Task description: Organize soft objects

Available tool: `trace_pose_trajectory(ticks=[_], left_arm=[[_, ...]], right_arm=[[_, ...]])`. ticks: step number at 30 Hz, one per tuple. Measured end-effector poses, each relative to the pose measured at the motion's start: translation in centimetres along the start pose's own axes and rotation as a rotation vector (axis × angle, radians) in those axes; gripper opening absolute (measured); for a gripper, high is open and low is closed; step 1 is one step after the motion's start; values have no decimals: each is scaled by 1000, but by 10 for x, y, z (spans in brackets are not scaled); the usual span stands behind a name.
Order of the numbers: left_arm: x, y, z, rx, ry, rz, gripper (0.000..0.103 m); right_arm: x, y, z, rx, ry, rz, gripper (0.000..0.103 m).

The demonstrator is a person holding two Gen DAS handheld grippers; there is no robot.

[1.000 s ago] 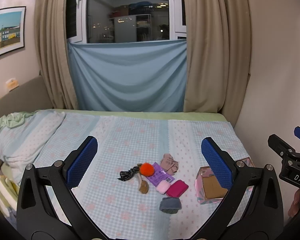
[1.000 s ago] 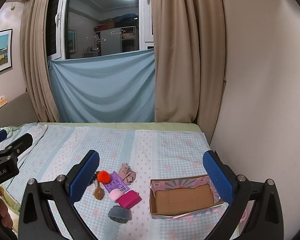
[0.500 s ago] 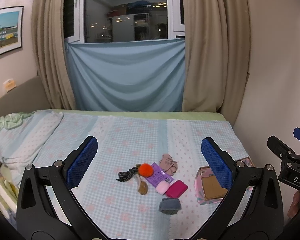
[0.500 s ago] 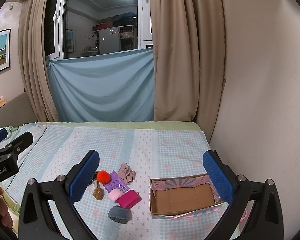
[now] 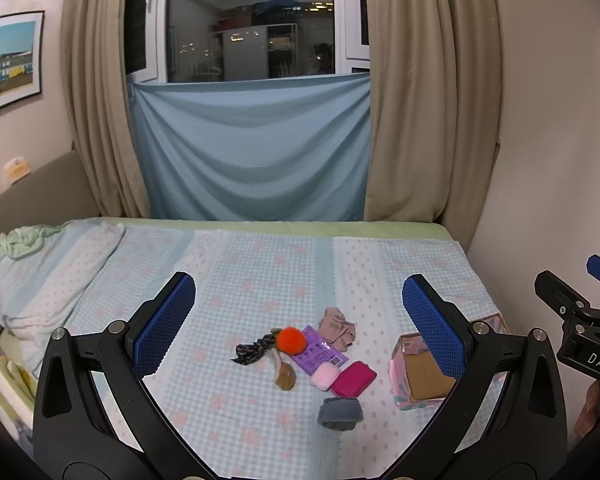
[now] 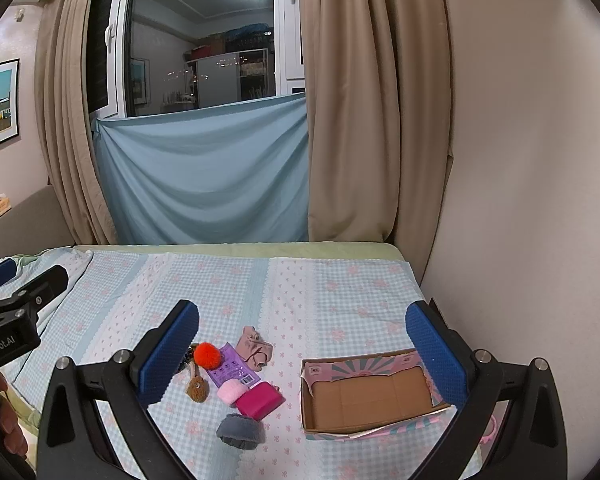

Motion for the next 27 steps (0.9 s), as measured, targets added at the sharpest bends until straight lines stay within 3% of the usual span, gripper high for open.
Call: trace_pose_trajectory(ticks=[10,16,20,24,27], left_arm=[[3,-14,3,-6,13,26,103],[16,-34,13,-47,74,77,103],[39,-55,22,-96,104,140,103],[85,-90,35,-129,135,236,103],[125,-124,52,-107,179,327,103]], right_arm=[[0,-7,2,-3,1,15,103],[-1,-22,8,-20,31,46,103],[6,-44,17,-61,74,94,103],[23,-75,32,-114,119,145,103],[44,-109,52,-137,147,202,103]])
Point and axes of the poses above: each gripper's, at about its wrist camera, not at the fingertips, and y roughly against the way its jaws point, z to its left, x to its underside, the point moved 4 cm from there along -y, roughly the way its jaws point, and after that the axes turned 15 degrees about x, right-handed, at the moved point
